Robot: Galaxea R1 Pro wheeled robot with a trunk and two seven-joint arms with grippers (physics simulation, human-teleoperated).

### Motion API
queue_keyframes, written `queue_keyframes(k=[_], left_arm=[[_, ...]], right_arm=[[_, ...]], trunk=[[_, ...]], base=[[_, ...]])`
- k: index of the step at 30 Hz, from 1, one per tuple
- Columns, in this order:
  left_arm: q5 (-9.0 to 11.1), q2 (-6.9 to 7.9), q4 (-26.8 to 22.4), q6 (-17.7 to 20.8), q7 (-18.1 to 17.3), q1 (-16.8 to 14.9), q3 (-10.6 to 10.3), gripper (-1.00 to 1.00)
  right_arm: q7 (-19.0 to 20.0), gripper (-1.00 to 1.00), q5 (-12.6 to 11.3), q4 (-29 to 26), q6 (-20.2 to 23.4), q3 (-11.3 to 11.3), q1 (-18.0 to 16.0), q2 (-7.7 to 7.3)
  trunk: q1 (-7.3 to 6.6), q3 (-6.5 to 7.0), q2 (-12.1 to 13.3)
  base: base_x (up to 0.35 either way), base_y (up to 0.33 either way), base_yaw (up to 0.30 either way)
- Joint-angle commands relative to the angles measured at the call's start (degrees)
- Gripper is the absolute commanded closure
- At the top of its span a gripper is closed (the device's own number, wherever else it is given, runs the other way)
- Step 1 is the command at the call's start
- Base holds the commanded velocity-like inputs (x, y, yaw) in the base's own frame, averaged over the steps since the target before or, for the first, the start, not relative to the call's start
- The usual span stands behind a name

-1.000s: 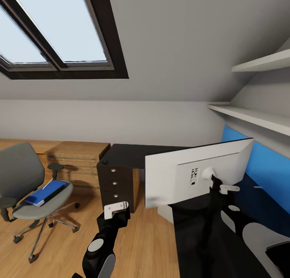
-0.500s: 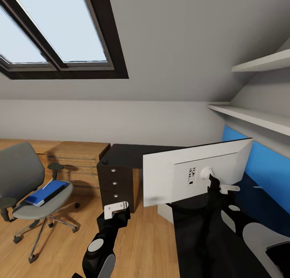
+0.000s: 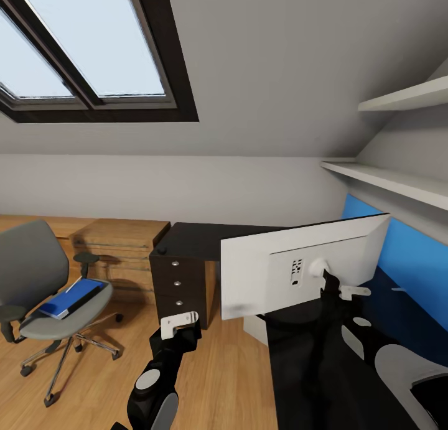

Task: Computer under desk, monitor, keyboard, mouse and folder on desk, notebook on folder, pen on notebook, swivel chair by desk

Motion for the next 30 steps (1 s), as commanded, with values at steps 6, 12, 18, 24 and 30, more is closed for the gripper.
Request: queue_keyframes(k=[6, 12, 18, 24, 30], left_arm=[[0.51, 0.01, -0.06, 0.15, 0.5, -0.07, -0.09, -1.0], [0.51, 0.01, -0.06, 0.15, 0.5, -0.07, -0.09, -1.0], [0.51, 0.01, -0.07, 0.2, 0.5, -0.07, -0.09, -1.0], [0.51, 0.01, -0.07, 0.19, 0.5, -0.07, -0.09, -1.0], [0.51, 0.01, -0.07, 0.19, 0.5, -0.07, -0.09, -1.0]], right_arm=[[0.0, 1.0, -0.37, -0.1, -0.07, 1.1, -0.05, 0.0], [0.03, 1.0, -0.37, -0.11, -0.11, 1.06, -0.05, 0.0], [0.03, 1.0, -0.37, -0.11, -0.09, 1.05, -0.05, 0.0], [0.03, 1.0, -0.37, -0.11, -0.09, 1.03, -0.05, 0.0], [0.03, 1.0, -0.37, -0.11, -0.09, 1.13, -0.05, 0.0]], trunk=[[0.01, -0.09, -0.07], [0.01, -0.09, -0.07], [0.01, -0.09, -0.07], [0.01, -0.09, -0.07], [0.01, -0.09, -0.07]], base=[[0.0, 0.0, 0.0], [0.0, 0.0, 0.0], [0.0, 0.0, 0.0], [0.0, 0.0, 0.0], [-0.165, 0.0, 0.0]])
